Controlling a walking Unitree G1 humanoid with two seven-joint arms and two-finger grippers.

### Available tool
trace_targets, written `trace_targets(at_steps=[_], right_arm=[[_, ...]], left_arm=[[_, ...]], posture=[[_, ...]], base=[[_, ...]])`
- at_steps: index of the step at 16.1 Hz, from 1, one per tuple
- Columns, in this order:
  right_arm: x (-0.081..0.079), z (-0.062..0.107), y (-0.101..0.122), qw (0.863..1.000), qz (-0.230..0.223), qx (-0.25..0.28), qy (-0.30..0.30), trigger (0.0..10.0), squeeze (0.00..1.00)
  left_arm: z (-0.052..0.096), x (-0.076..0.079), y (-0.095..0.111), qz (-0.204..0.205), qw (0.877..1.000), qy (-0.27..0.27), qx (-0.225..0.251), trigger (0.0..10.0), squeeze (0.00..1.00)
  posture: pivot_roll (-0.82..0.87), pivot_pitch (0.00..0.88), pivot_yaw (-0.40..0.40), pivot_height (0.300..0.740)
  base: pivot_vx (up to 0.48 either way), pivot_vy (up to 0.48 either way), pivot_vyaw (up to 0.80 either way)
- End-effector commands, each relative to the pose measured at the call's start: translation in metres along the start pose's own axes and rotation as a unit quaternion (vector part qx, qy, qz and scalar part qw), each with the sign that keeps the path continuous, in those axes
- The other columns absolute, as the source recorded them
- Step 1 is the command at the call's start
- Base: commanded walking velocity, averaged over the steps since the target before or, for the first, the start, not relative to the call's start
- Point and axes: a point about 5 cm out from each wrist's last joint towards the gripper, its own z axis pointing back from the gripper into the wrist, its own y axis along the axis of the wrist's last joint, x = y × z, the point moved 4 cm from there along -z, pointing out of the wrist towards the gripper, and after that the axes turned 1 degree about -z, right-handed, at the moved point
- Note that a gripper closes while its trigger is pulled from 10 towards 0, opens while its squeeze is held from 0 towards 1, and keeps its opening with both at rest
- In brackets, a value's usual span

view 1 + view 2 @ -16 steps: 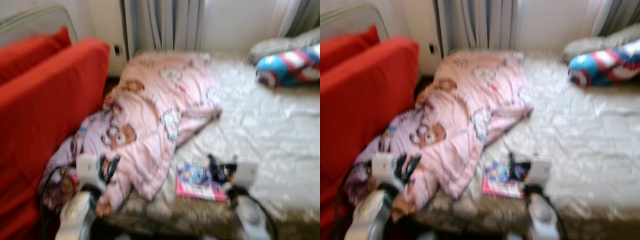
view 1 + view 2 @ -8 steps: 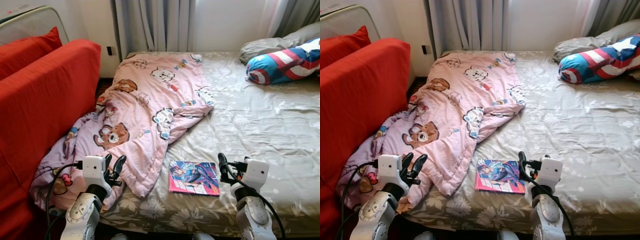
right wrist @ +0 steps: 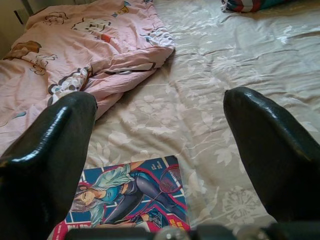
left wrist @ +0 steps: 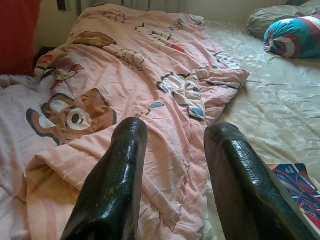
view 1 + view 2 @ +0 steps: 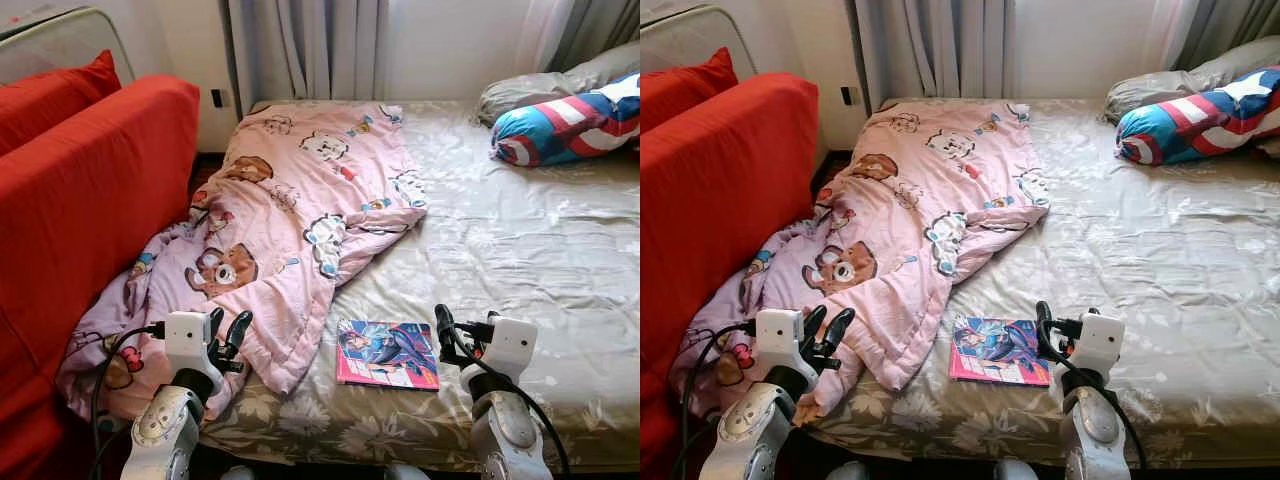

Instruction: Clean up the room

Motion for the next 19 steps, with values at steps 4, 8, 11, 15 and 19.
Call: trace_targets(at_steps=[4,8,11,15,19], right_arm=[[-0.0017,-0.0016,-0.0003,1.000,0.000,0.000,0.003,10.0,0.00],[-0.0038,-0.0014,-0.0011,1.000,0.002,-0.002,0.008,10.0,0.00],[-0.0049,-0.0012,-0.0011,1.000,0.002,-0.002,0.011,10.0,0.00],[-0.0052,-0.0010,-0.0013,1.000,0.002,-0.003,0.012,10.0,0.00],[-0.0053,-0.0008,-0.0018,1.000,0.002,-0.005,0.012,10.0,0.00]], left_arm=[[-0.0016,-0.0010,-0.0004,0.004,1.000,-0.001,-0.004,10.0,0.00],[-0.0022,-0.0001,-0.0006,0.005,1.000,-0.003,-0.004,10.0,0.00],[-0.0025,0.0002,-0.0004,0.006,1.000,-0.004,-0.003,10.0,0.00],[-0.0024,-0.0003,0.0000,0.007,1.000,-0.001,-0.002,10.0,0.00],[-0.0027,-0.0012,0.0017,0.004,1.000,0.000,0.002,10.0,0.00]], posture=[[-0.08,0.025,-0.002,0.651],[-0.08,0.020,-0.002,0.651],[-0.08,0.016,-0.003,0.651],[-0.08,0.025,-0.006,0.651],[-0.08,0.031,-0.005,0.651]], base=[[0.000,0.000,0.00],[0.000,0.000,0.00],[0.162,0.000,0.00],[0.251,0.000,0.00],[0.127,0.000,0.00]])
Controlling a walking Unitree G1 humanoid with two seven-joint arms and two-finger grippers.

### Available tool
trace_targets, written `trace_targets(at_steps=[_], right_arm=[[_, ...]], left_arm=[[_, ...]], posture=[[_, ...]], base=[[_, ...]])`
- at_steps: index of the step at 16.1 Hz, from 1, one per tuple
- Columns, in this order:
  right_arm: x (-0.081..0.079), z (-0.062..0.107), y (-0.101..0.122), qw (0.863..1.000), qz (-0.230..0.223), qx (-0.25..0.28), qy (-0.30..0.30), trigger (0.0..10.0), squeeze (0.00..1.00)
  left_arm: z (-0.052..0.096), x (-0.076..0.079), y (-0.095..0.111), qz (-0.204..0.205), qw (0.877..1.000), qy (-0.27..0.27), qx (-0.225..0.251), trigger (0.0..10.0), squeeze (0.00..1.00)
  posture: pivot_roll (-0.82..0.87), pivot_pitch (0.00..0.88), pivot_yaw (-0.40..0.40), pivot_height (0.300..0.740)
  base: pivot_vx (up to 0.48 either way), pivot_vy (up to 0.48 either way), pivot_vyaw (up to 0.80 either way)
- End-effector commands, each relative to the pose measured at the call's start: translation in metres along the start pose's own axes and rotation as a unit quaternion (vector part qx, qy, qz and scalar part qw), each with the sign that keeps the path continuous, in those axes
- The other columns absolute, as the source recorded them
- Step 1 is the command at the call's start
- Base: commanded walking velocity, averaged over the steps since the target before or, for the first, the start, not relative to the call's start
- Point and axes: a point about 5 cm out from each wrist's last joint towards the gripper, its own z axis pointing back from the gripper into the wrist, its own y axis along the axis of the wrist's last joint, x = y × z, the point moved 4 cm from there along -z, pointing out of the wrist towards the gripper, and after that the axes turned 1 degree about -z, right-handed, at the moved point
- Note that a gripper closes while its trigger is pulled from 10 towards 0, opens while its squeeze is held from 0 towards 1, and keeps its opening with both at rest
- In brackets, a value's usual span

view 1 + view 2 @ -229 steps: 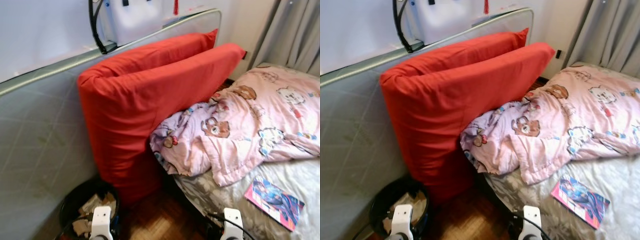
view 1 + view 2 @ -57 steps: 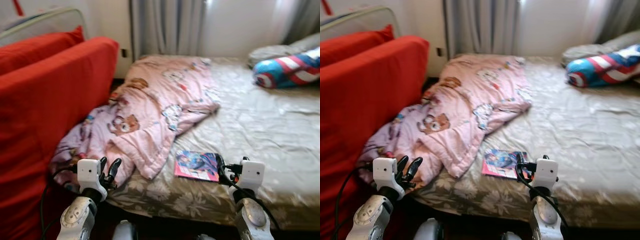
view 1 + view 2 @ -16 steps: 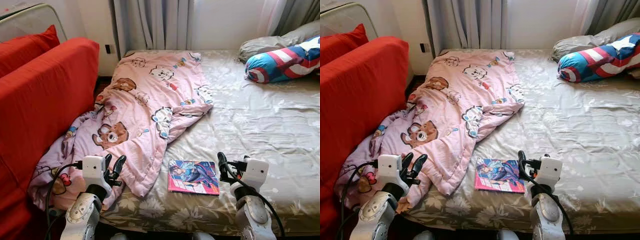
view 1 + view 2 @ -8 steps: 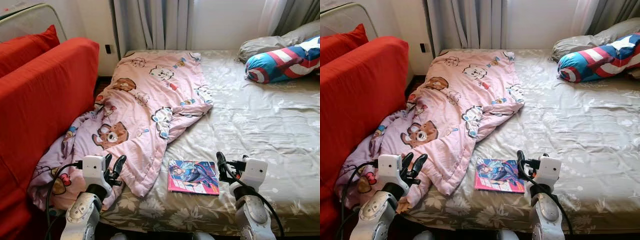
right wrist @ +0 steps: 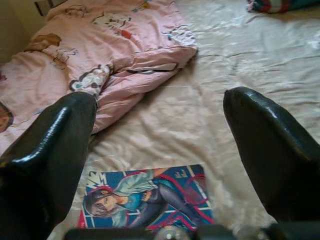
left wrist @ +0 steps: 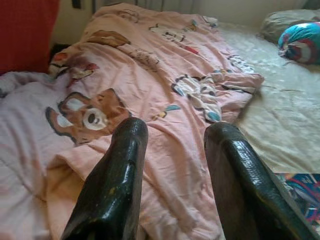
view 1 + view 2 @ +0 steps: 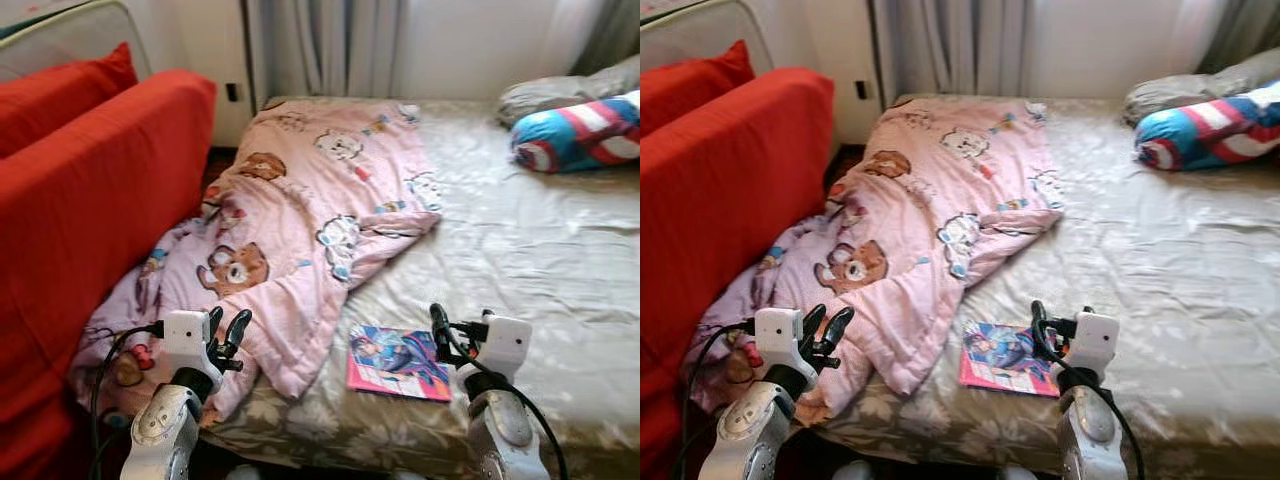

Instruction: Clean up the room

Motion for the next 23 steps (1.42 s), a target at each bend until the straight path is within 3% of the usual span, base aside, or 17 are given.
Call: trace_targets(at_steps=[1,20,23], right_arm=[[0.0004,-0.0001,-0.0016,1.000,0.000,-0.004,0.000,10.0,0.00],[-0.0011,0.0005,-0.0010,1.000,0.001,-0.002,0.001,10.0,0.00],[-0.0016,0.0003,-0.0016,1.000,0.002,-0.002,0.002,10.0,0.00]], left_arm=[[-0.0014,-0.0003,0.0001,0.004,1.000,-0.001,0.000,10.0,0.00],[-0.0021,-0.0016,0.0025,0.007,1.000,0.001,0.003,10.0,0.00],[-0.0020,-0.0015,0.0023,0.008,1.000,0.001,0.002,10.0,0.00]], posture=[[-0.08,0.031,-0.005,0.651],[-0.07,0.038,-0.007,0.651],[-0.07,0.039,-0.007,0.651]], base=[[0.000,0.000,0.00],[0.000,0.000,0.00],[0.274,0.000,0.00]])
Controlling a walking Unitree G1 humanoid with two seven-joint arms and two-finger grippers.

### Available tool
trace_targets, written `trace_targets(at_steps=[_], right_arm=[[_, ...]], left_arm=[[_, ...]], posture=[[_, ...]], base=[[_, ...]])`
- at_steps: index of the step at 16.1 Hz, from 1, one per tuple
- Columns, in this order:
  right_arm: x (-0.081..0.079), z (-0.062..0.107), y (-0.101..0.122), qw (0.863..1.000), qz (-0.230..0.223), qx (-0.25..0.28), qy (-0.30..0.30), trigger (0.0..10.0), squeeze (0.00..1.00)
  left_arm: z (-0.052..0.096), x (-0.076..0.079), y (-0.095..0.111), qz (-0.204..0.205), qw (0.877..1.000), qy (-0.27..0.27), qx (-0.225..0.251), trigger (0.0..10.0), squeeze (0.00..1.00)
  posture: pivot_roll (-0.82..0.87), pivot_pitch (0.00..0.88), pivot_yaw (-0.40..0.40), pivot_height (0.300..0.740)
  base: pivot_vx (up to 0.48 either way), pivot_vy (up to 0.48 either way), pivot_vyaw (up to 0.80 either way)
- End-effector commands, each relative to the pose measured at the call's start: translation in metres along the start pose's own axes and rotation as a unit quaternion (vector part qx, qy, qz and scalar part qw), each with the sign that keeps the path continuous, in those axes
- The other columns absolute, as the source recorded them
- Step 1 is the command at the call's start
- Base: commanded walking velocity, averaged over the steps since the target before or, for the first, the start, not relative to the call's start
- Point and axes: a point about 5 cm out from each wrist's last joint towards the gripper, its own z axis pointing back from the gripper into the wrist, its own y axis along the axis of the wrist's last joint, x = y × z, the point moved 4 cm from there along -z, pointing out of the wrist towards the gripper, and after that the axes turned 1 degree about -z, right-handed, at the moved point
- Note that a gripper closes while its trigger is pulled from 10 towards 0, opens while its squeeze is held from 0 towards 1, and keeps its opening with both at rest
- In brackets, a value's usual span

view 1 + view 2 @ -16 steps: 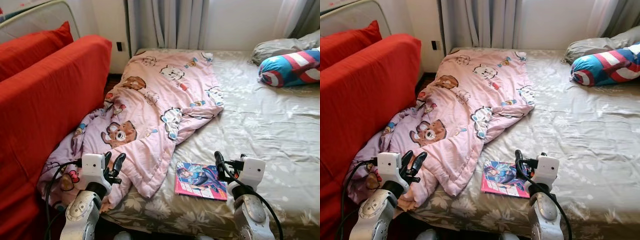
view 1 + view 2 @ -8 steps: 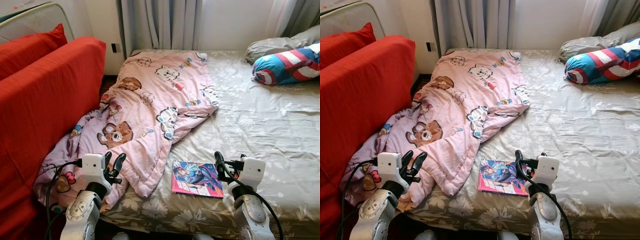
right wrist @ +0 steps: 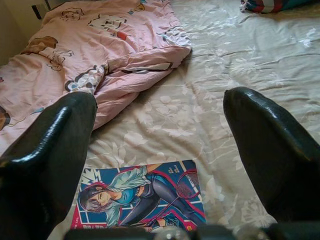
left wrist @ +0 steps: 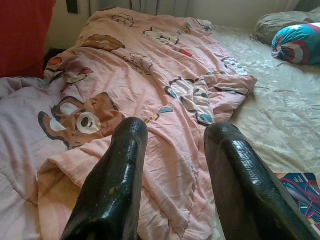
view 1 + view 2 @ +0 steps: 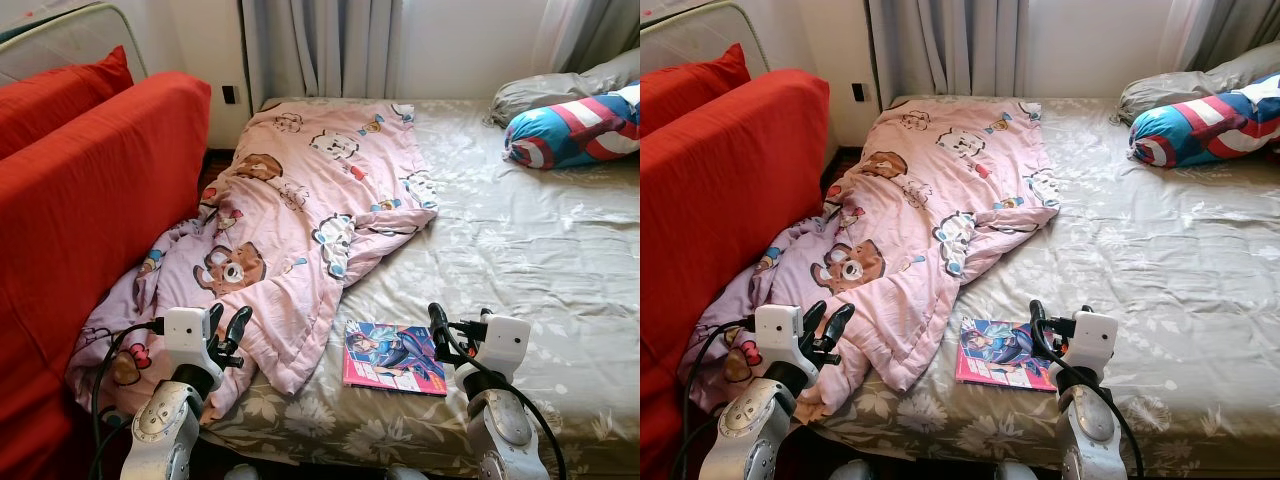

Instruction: Clean up the room

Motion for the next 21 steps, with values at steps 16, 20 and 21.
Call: trace_targets(at_steps=[16,20,21], right_arm=[[-0.0008,0.0008,-0.0036,1.000,0.000,-0.005,0.001,10.0,0.00],[-0.0016,0.0010,0.0020,1.000,0.007,0.009,0.002,10.0,0.00],[-0.0019,0.0011,0.0036,1.000,0.011,0.013,0.002,10.0,0.00]], left_arm=[[-0.0002,-0.0021,0.0009,0.003,1.000,0.003,0.001,10.0,0.00],[-0.0011,0.0002,0.0049,0.001,1.000,-0.002,0.008,10.0,0.00],[-0.0012,0.0008,0.0057,-0.003,1.000,-0.005,0.009,10.0,0.00]], posture=[[-0.07,0.040,-0.008,0.651],[-0.07,0.038,-0.007,0.651],[-0.07,0.038,-0.007,0.651]], base=[[0.173,0.000,0.00],[0.000,0.000,0.00],[0.000,0.000,0.00]])
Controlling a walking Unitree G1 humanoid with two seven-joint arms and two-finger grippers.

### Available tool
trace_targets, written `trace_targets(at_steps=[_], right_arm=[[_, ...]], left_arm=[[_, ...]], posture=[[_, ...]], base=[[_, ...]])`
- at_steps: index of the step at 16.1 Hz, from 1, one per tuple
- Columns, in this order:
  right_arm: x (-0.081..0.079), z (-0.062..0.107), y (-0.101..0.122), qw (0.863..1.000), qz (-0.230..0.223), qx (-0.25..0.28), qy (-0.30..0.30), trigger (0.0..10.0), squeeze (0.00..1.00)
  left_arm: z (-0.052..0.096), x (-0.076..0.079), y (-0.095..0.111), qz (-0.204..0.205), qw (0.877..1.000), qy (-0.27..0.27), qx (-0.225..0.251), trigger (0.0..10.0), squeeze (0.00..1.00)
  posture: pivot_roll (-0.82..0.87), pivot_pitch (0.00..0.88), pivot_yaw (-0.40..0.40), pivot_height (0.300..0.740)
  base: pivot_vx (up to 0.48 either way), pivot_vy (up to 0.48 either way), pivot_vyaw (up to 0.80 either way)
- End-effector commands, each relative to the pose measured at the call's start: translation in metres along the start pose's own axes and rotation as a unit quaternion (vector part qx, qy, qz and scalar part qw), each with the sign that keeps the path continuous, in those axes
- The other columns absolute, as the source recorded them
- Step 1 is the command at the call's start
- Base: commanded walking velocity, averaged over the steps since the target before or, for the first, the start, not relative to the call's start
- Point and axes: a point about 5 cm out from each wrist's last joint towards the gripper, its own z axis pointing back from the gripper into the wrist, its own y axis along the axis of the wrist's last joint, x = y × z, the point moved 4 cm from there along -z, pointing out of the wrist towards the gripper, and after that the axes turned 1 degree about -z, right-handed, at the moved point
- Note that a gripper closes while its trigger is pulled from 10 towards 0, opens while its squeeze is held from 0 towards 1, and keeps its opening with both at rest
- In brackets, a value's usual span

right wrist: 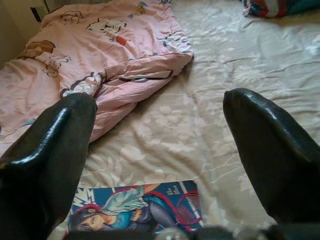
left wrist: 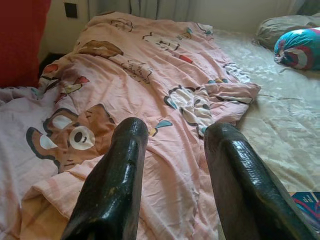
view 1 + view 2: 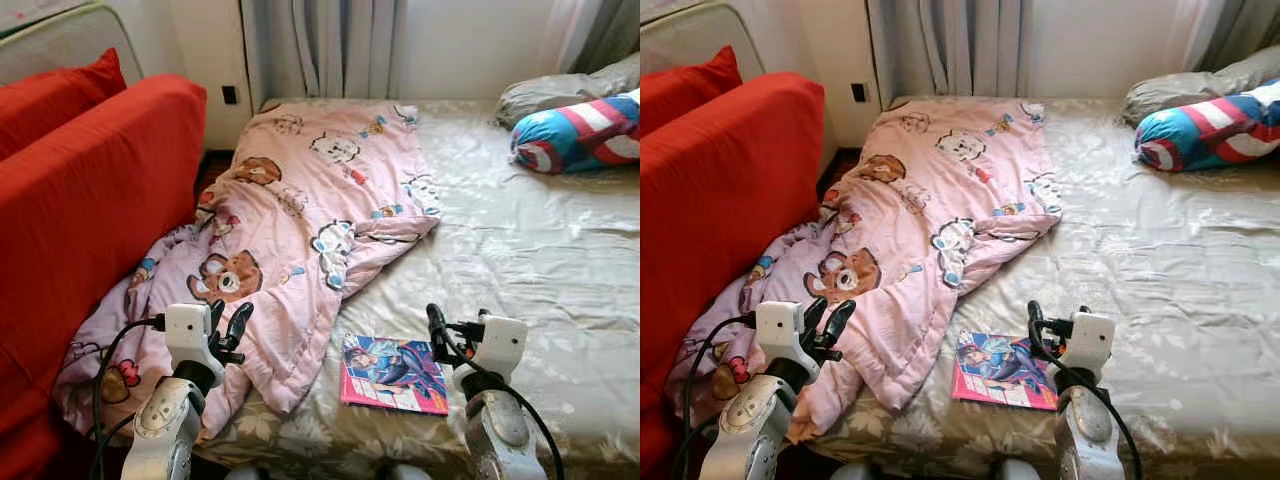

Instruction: Clean up the room

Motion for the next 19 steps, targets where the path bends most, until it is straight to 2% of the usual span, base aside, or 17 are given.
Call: trace_targets(at_steps=[1,6,19], right_arm=[[-0.0018,0.0012,0.0080,1.000,0.009,0.018,0.003,10.0,0.00],[-0.0039,0.0007,0.0114,0.999,0.016,0.028,0.007,10.0,0.00],[0.0022,0.0005,0.0070,0.999,0.034,0.016,-0.011,10.0,0.00]], left_arm=[[0.0018,0.0002,0.0032,-0.007,1.000,-0.005,0.006,10.0,0.00],[0.0007,0.0057,0.0012,-0.003,1.000,-0.010,0.005,10.0,0.00],[0.0006,0.0047,0.0026,-0.004,1.000,-0.010,0.007,10.0,0.00]], posture=[[-0.07,0.034,-0.006,0.651],[-0.08,0.023,-0.005,0.651],[-0.07,0.039,-0.008,0.636]], base=[[0.000,0.000,0.00],[0.000,0.000,0.00],[0.000,0.000,0.00]])
